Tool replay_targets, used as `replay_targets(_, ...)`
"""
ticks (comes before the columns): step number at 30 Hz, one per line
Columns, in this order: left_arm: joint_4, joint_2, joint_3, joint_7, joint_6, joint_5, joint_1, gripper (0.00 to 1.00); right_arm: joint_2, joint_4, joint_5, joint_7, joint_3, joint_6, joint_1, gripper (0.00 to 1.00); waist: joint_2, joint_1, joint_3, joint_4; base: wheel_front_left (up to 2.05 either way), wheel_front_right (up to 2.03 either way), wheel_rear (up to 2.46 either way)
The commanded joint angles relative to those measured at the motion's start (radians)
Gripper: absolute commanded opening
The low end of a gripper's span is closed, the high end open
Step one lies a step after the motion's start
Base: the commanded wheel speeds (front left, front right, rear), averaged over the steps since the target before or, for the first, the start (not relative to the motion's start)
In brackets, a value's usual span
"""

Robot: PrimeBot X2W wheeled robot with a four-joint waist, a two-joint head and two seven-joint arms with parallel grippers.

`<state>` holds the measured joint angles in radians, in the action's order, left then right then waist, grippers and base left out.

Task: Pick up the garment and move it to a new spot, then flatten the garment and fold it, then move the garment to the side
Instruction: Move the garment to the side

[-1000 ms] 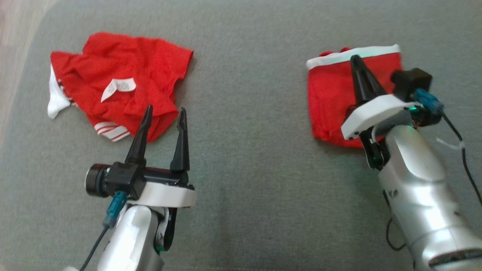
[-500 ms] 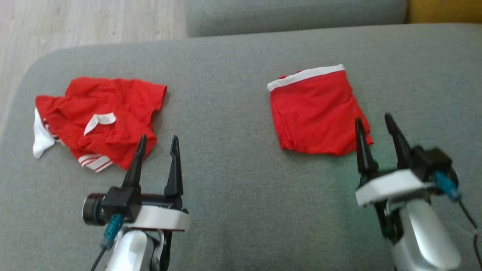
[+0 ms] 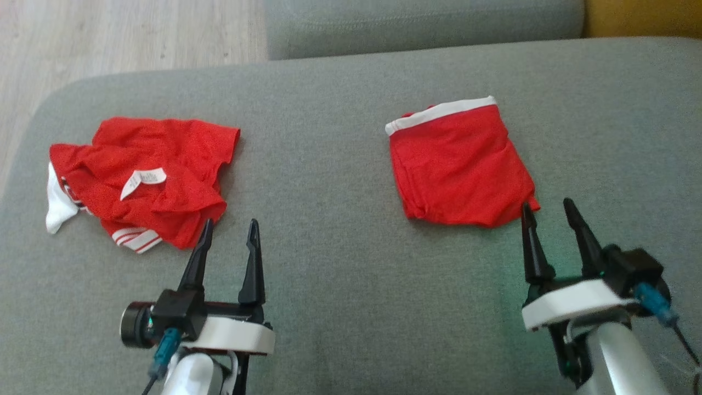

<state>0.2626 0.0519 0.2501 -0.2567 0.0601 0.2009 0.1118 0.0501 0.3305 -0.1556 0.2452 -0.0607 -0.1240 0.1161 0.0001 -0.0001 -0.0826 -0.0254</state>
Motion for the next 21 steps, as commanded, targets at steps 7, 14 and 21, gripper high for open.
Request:
replay_targets(7, -0.041, 0.0, -0.027, -0.005, -0.012, -0.014, 0.092, 1.0, 0.0, 0.035, 0.026, -0.114, 0.062, -0.007, 0.228, 1.0, -0.0001, 0.0001, -0.113, 0.049, 0.0, 0.0, 0.0)
replay_targets(14, -0.033, -0.001, -0.02, -0.005, -0.022, -0.017, 0.144, 1.0, 0.005, 0.303, 0.089, -0.293, 0.184, -0.007, 0.471, 1.0, -0.0001, 0.0001, -0.199, 0.109, 0.0, 0.0, 0.0)
replay_targets(21, -0.031, -0.001, -0.018, -0.005, -0.022, -0.015, 0.161, 1.0, 0.045, 0.538, 0.184, -0.401, 0.185, -0.007, 0.579, 1.0, -0.0001, 0.0001, -0.224, 0.139, 0.0, 0.0, 0.0)
